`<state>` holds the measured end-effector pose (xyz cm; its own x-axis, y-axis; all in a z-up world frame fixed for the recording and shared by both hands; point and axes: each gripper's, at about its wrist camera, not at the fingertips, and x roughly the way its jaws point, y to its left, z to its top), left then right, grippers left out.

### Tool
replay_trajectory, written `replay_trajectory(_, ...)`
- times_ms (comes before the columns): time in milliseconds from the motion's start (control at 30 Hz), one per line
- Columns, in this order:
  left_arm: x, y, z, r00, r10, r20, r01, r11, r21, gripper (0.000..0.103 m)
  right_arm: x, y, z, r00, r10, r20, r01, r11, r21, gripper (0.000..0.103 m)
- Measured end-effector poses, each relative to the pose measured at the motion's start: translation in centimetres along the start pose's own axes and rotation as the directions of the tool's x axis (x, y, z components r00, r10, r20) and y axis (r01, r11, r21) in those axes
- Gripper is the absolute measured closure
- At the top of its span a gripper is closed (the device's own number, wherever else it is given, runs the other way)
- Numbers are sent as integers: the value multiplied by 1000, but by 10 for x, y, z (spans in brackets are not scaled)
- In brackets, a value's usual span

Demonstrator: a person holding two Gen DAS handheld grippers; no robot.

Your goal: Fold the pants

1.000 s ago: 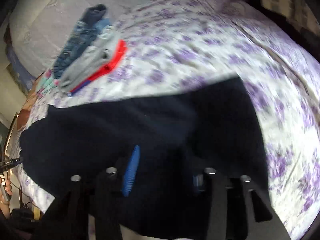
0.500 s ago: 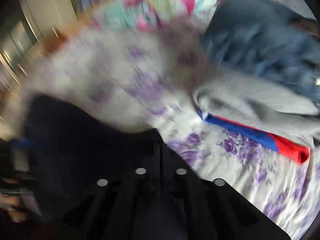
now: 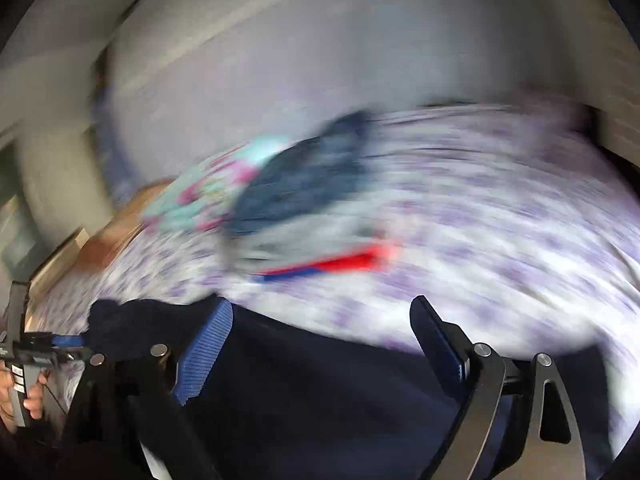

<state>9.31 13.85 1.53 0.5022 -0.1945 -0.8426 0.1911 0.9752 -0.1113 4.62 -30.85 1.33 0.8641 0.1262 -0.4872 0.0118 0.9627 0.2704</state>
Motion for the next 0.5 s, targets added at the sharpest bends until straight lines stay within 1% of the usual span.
replay_trajectory(33,-3,-10,1,1000,-25,5,25,1000,8,17,-22,-27,-8,998,-69,9,69,997,46,12)
replay_trajectory(67,-3,-16,2,999,-41,3,40,999,10,16,-43,-52,-18,986,-168,13,166,982,88,12)
replay_trajectory(100,-2,-24,2,998,-65,-4,65,998,13,16,-72,-83,-33,956,-292,6,289,948,135,12)
replay_trajectory(133,1,-32,3,996,-88,-15,88,996,18,16,-89,-105,-46,933,-360,-15,358,919,169,12)
replay_trajectory(167,5,-42,4,994,-109,-28,109,994,28,16,-99,-118,-54,927,-373,-25,371,908,194,12)
replay_trajectory(200,6,-49,2,993,-114,-35,115,993,39,16,-108,-135,-69,933,-358,-42,357,902,245,12)
replay_trajectory(267,14,-62,2,994,-102,-44,105,992,70,16,-109,-155,-88,948,-304,-90,317,894,317,14)
replay_trajectory(300,16,-65,2,994,-97,-49,100,992,71,16,-106,-160,-96,963,-249,-104,270,894,359,20)
replay_trajectory(333,22,-64,1,995,-84,-58,88,994,64,16,-101,-161,-101,973,-203,-107,229,898,377,28)
replay_trajectory(367,28,-62,0,996,-68,-65,72,996,56,16,-94,-160,-103,978,-174,-112,204,901,382,33)
replay_trajectory(433,44,-49,-2,996,-2,-87,5,999,36,16,-73,-165,-105,983,-126,-136,172,893,416,42)
replay_trajectory(467,57,-38,-5,992,49,-112,-48,999,19,16,-67,-168,-109,986,-87,-143,143,881,451,42)
replay_trajectory(500,64,-29,-9,991,55,-125,-55,998,3,17,-63,-169,-111,988,-65,-143,128,863,488,42)
